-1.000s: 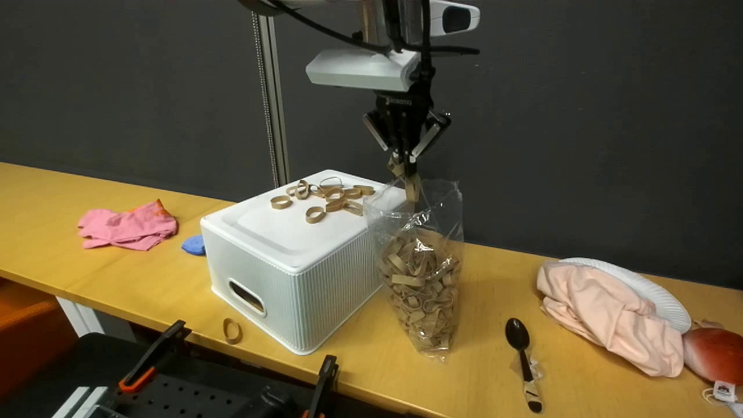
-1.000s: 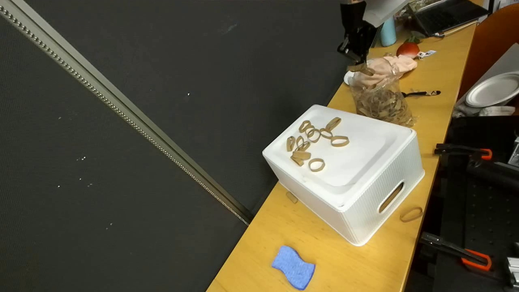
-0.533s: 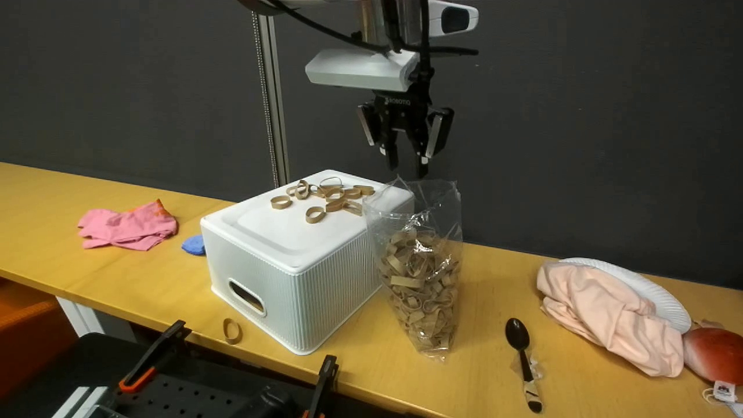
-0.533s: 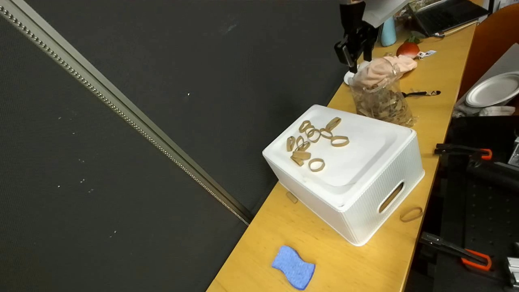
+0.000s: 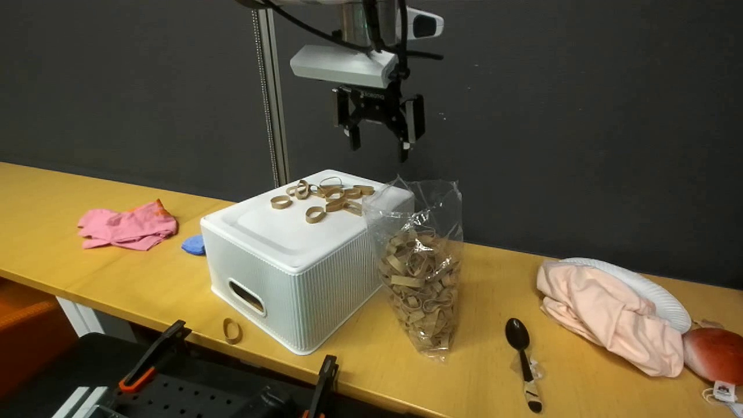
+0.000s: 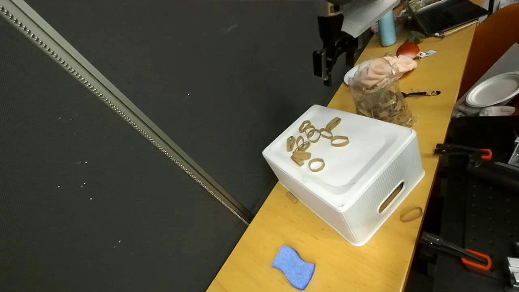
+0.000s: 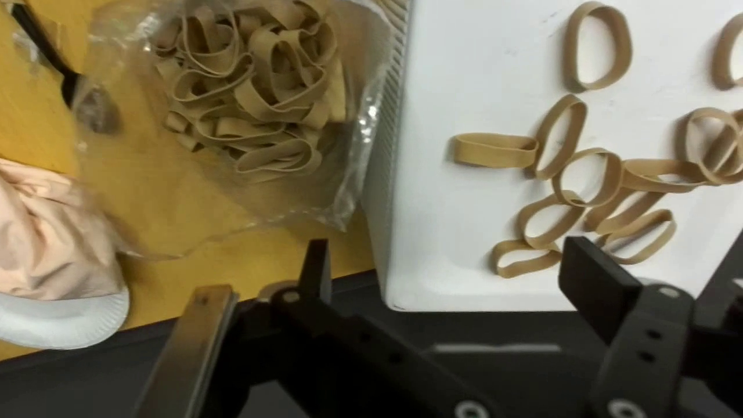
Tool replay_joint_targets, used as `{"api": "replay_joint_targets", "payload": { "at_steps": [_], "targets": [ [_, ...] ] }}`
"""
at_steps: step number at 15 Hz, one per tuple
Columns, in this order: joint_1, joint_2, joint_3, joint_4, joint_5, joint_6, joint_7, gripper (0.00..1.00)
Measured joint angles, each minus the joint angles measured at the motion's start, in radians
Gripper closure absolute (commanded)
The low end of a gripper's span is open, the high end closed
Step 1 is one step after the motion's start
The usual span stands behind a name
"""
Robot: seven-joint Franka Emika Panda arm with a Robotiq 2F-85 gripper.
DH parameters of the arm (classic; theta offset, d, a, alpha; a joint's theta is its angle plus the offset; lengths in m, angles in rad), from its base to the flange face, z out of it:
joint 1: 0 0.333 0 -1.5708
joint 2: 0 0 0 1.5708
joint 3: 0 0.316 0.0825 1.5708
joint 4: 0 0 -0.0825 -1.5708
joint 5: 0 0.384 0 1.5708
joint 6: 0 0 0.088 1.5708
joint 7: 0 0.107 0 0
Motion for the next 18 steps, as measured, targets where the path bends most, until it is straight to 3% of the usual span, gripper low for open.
{"api": "replay_joint_targets", "payload": {
  "at_steps": [10,18],
  "targets": [
    [0.052,0.271,0.09,0.29,0.028,-0.077,-0.025,0.0],
    [0.063,0.387,0.103,0.387,0.028,-0.154,-0.019,0.0]
  ]
}}
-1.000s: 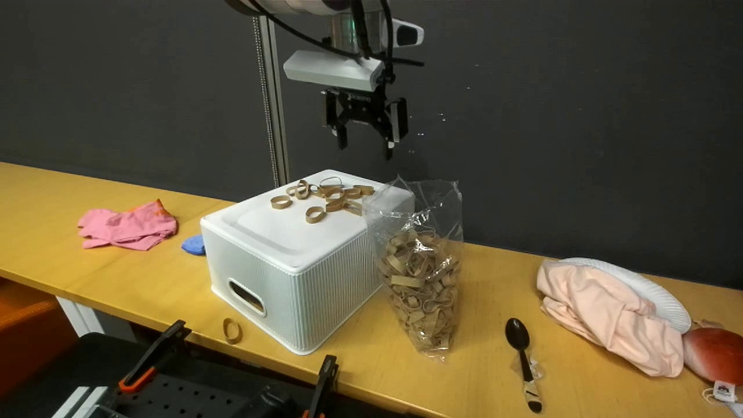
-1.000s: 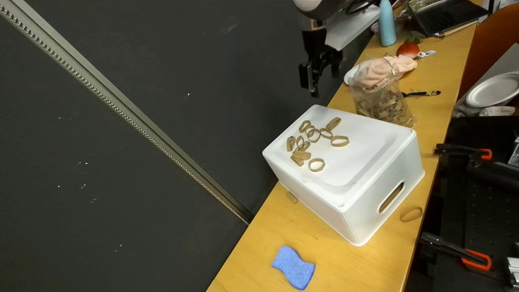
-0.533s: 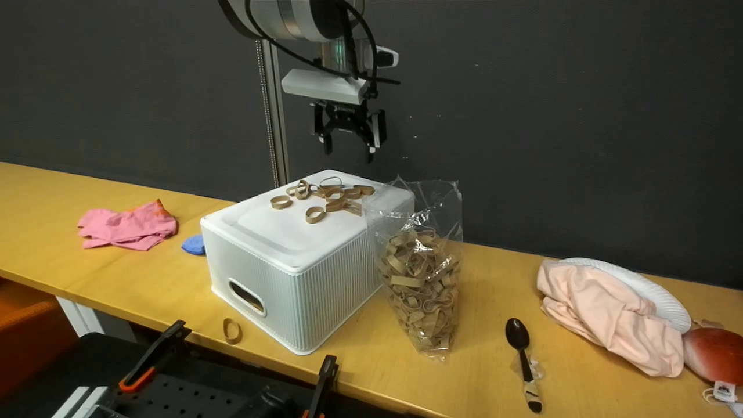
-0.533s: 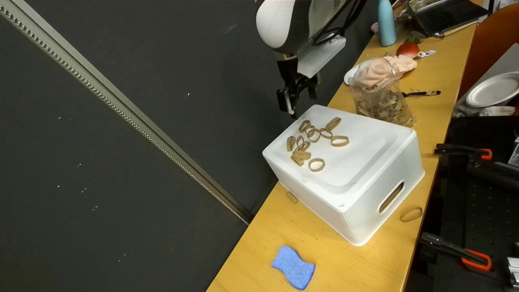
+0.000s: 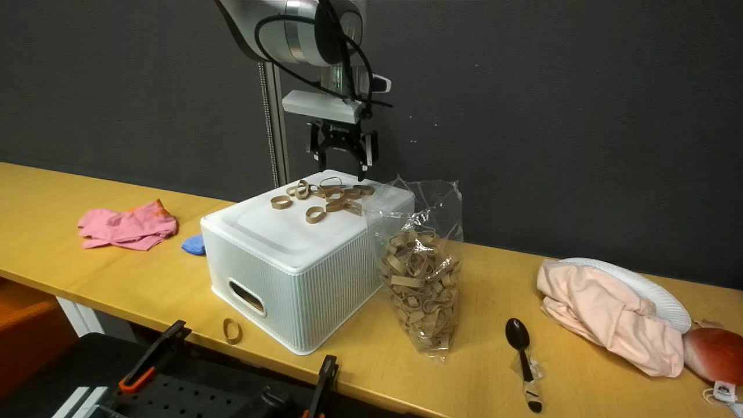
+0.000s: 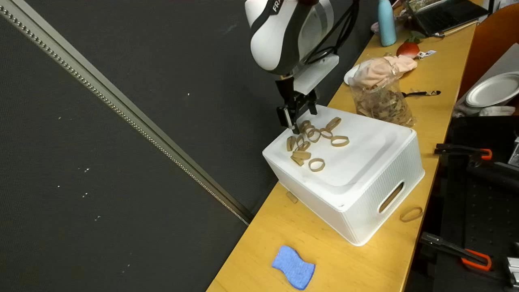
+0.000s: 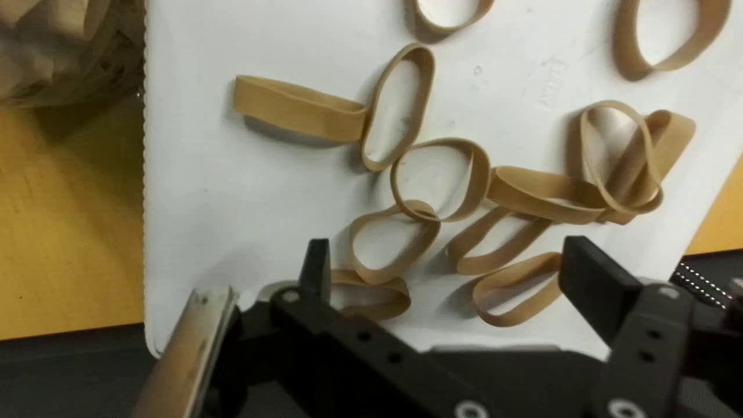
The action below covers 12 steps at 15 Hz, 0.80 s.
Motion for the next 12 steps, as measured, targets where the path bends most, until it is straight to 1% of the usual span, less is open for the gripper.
{"api": "replay_joint_targets", "payload": {
  "at_steps": [4,12],
  "targets": [
    [-0.003,0.009,-0.002,0.011,0.0,-0.025,0.003,0.0],
    [-0.004,0.038,-0.001,0.013,0.0,-0.032,0.003,0.0]
  ]
}}
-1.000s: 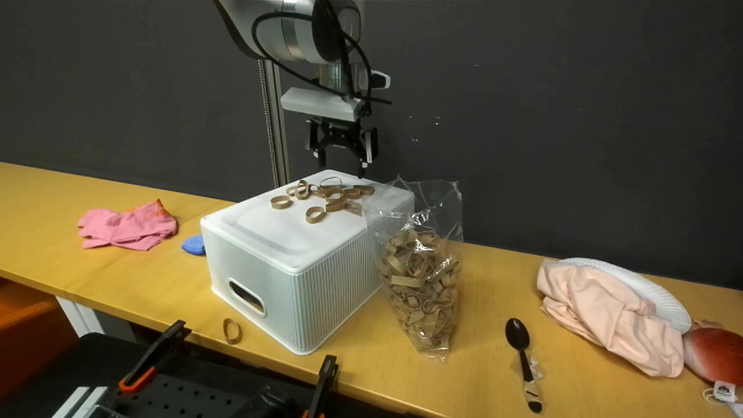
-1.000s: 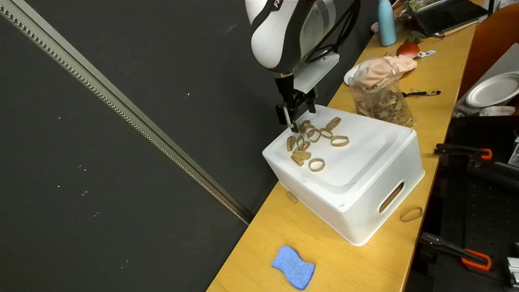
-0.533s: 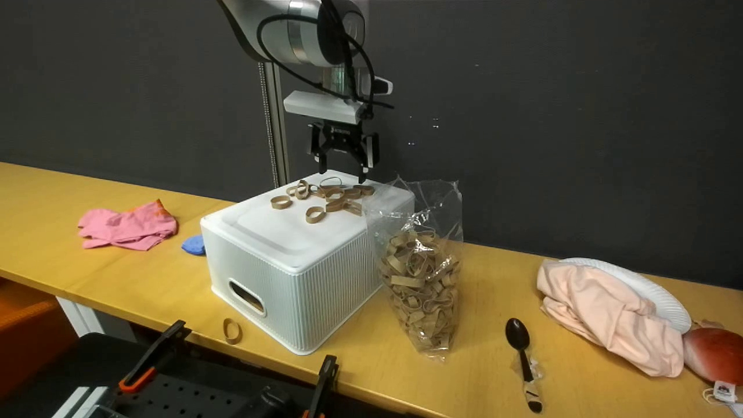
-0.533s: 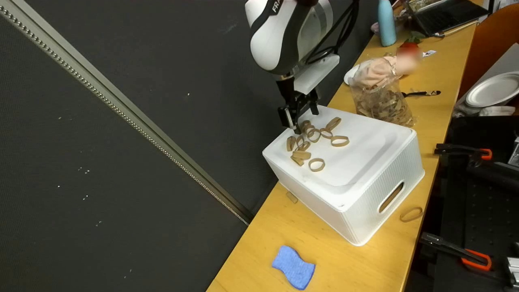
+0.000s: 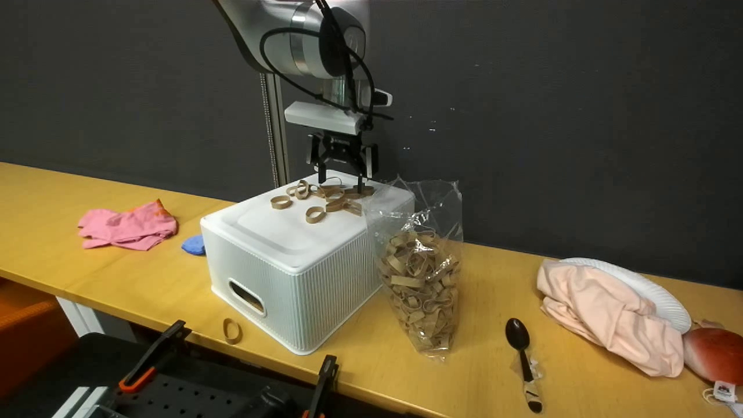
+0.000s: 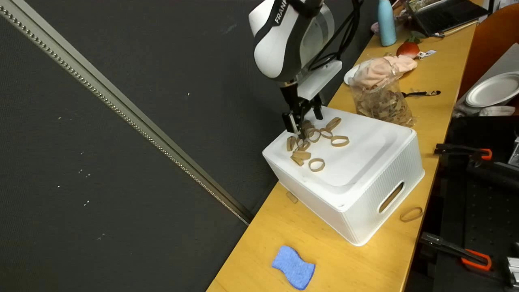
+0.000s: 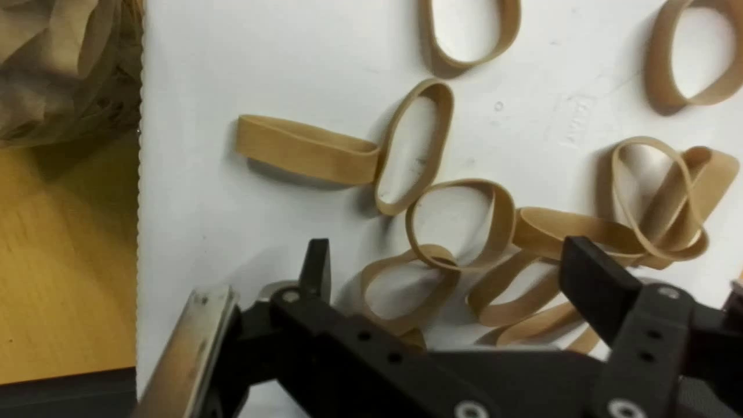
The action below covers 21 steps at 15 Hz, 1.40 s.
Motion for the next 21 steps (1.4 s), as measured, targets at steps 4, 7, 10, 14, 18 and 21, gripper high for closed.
{"api": "replay_joint_targets", "payload": {
  "at_steps": [4,7,10,14,18,21],
  "targets": [
    [0.0,0.005,0.0,0.0,0.0,0.0,0.0,0.29],
    [0.0,0.008,0.0,0.0,0.0,0.0,0.0,0.5],
    [0.0,0.01,0.001,0.0,0.0,0.0,0.0,0.72],
    [0.0,0.01,0.002,0.0,0.0,0.0,0.0,0.99],
    [0.001,0.009,0.002,0.0,0.0,0.0,0.0,0.99],
    [0.003,-0.003,0.002,-0.002,0.0,-0.002,0.002,0.99]
  ]
}}
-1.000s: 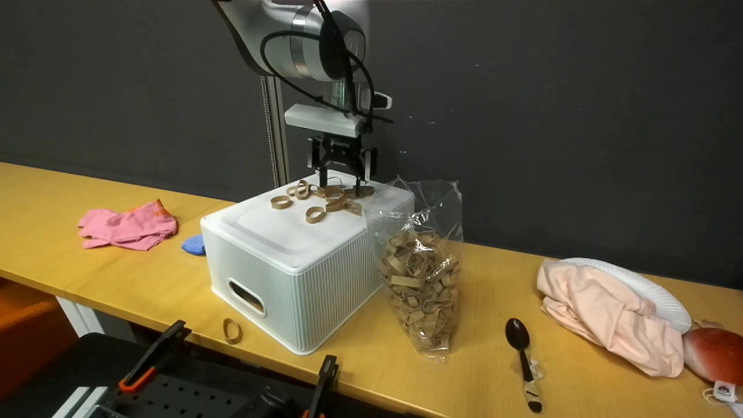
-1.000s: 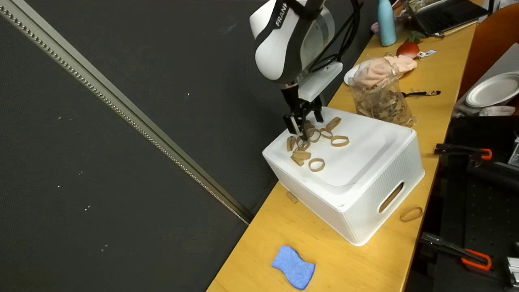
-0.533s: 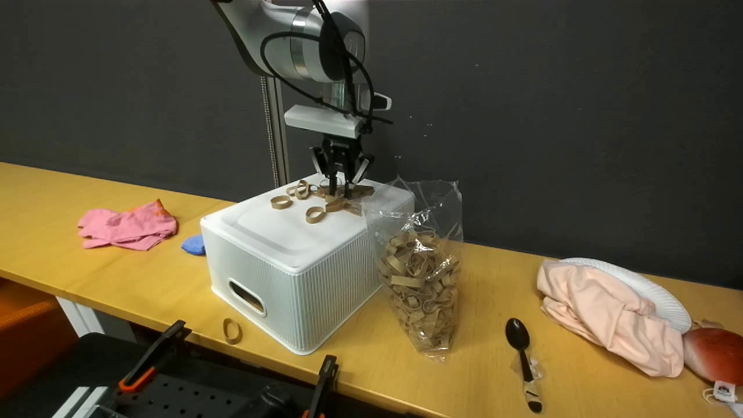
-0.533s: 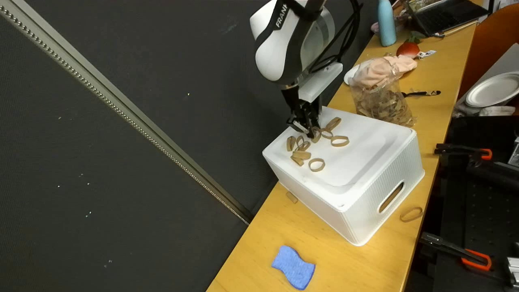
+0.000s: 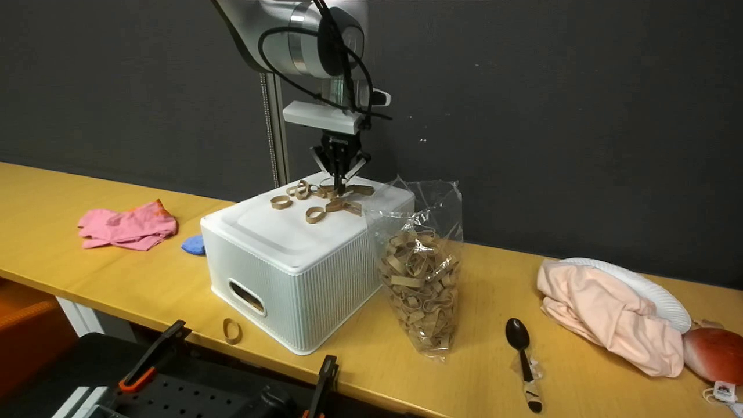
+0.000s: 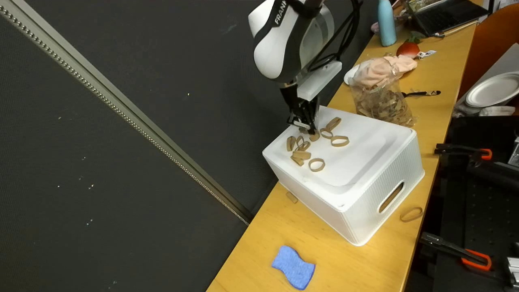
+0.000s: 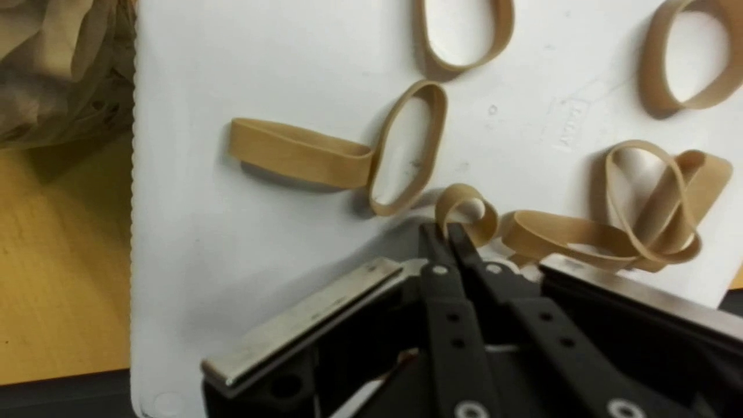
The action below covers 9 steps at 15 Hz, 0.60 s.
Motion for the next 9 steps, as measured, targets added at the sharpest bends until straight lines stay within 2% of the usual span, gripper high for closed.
{"api": "replay_joint_targets", "payload": {
  "at_steps": [9],
  "targets": [
    [0.001,-0.17,-0.02,-0.051,-0.007,-0.094,0.038,0.99]
  ]
}}
